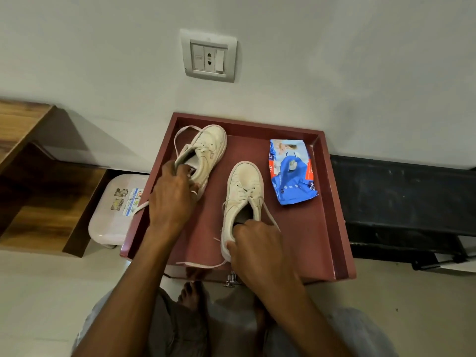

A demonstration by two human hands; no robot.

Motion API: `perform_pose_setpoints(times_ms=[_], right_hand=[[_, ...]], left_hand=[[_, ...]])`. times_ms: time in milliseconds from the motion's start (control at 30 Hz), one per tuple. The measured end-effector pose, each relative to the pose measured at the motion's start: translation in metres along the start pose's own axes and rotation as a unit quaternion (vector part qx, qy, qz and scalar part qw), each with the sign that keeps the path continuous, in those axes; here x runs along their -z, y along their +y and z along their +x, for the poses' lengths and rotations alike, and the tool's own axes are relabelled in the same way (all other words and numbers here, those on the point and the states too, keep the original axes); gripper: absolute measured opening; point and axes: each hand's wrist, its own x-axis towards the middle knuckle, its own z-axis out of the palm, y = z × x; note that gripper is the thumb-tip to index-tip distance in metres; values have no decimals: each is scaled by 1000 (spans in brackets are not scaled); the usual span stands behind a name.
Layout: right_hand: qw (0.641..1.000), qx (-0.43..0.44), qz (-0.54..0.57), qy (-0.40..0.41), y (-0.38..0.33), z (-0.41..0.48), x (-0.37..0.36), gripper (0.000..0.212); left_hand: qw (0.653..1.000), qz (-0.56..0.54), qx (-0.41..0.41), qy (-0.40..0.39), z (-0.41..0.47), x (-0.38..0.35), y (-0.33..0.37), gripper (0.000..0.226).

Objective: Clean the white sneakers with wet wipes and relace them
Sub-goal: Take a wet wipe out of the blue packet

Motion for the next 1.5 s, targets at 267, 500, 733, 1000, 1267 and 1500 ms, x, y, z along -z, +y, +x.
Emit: perform_pose_setpoints(times_ms=[267,500,733,1000,1267,1500], right_hand=[[983,18,182,2,0,3,15,25],[946,-146,274,89,59,26,4,18],[959,-141,240,-46,51,32,-14,18],[752,-152,634,-91,58,17,80,25],[928,-8,367,69,58,48,158,19],[965,93,237,69,33,101,150,24]], left_hand=[[997,-56,-48,27,-41,17,17,42],[993,-93,-36,-59,-106,20,43,51],[995,-54,-36,-70,-109,0,44,36],[951,-301,-37,-61,-81,37,0,30],[921,-373,-60,-100,-74,46,-17,33],[892,-432,-68,-117,-73,50,-14,31]])
